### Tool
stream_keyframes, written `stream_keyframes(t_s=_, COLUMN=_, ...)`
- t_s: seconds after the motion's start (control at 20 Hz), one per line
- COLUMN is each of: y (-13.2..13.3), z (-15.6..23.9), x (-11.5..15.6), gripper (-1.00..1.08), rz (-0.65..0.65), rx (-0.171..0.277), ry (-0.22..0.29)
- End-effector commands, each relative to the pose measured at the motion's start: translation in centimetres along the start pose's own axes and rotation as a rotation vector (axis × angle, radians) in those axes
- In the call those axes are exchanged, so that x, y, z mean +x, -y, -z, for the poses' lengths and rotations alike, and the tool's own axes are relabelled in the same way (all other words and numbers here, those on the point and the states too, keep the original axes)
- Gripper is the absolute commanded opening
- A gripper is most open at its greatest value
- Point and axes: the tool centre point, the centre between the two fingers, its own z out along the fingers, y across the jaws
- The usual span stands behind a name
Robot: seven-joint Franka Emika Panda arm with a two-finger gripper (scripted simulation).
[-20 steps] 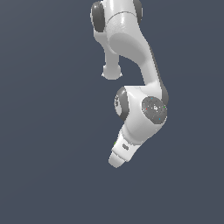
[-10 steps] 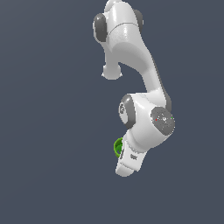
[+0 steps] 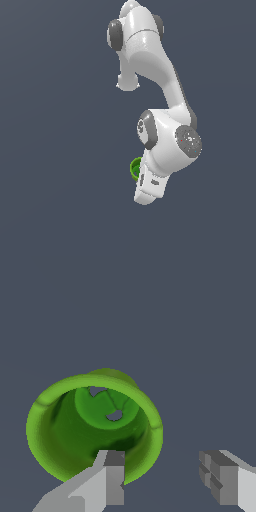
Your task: Pick up the object and move it to a goal position.
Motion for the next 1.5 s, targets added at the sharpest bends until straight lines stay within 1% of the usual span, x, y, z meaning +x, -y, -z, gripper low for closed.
stream_keyframes(t_s=0.0, y=0.0, z=-0.2, x=0.0, gripper=0.28, rz=0.0, rx=0.0, ry=0.0)
stream_keyframes(t_s=0.3, y=0.0, z=-2.5, x=0.0, gripper=0.28, rz=0.004, rx=-0.001, ry=0.001)
stream_keyframes(t_s=0.45, y=0.0, z=-3.0, x=0.0, gripper=0.28, rz=0.005, rx=-0.001, ry=0.001)
stream_keyframes(t_s=0.5, y=0.0, z=-3.0, x=0.0, gripper=-1.0, rz=0.005, rx=-0.001, ry=0.001)
stream_keyframes(t_s=1.1, y=0.0, z=-2.9, x=-0.1, gripper=-1.0, rz=0.005, rx=-0.001, ry=0.001)
stream_keyframes(t_s=1.45, y=0.0, z=-2.4, x=-1.7, gripper=-1.0, rz=0.005, rx=-0.001, ry=0.001)
